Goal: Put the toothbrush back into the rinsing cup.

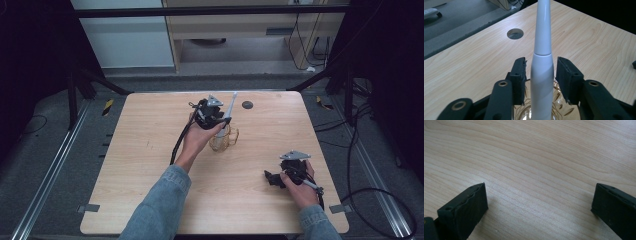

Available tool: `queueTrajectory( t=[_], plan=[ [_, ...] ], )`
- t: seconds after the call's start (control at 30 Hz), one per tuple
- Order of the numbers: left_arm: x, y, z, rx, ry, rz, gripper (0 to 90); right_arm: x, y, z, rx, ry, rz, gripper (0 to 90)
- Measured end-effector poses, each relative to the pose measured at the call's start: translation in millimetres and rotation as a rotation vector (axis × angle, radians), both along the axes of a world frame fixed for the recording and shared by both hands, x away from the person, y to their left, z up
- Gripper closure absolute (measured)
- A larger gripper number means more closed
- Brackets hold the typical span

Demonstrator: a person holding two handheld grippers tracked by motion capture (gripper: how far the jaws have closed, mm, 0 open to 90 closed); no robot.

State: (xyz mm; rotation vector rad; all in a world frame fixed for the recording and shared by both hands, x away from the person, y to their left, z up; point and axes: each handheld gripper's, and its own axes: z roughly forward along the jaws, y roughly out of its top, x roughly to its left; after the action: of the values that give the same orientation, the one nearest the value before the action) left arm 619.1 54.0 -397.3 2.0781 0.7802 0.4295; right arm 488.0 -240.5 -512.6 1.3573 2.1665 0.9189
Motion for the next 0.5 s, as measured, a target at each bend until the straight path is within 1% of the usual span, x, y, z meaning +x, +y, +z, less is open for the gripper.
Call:
queueTrajectory(
  t=[0.07,0.13,0.23,0.27,0.33,0.4,0.5],
  plan=[
    [-3.3,0.5,2.5,0.001,-0.018,0.005,55.9,0.0,0.0,-0.1,0.0,-0.001,0.0,0.3],
    [-5.7,1.1,4.5,0.011,-0.031,0.007,53.8,0.1,0.0,-0.1,0.001,-0.001,0.0,0.3],
    [-9.2,2.8,6.5,0.021,-0.037,0.006,49.4,0.0,-0.1,0.0,0.0,0.0,0.001,0.4],
    [-10.5,3.5,7.4,0.031,-0.041,0.002,46.8,0.0,0.0,0.0,0.0,0.0,0.0,0.4],
    [-13.5,4.8,9.2,0.037,-0.056,0.005,43.7,0.0,0.0,0.0,-0.001,0.0,0.0,0.3],
    [-15.7,5.9,10.8,0.028,-0.058,0.003,40.4,0.0,0.0,-0.1,0.001,-0.001,0.0,0.3],
    [-19.5,6.9,14.3,0.03,-0.068,-0.003,35.5,0.1,0.0,-0.1,0.001,-0.001,0.001,0.3]
  ],
)
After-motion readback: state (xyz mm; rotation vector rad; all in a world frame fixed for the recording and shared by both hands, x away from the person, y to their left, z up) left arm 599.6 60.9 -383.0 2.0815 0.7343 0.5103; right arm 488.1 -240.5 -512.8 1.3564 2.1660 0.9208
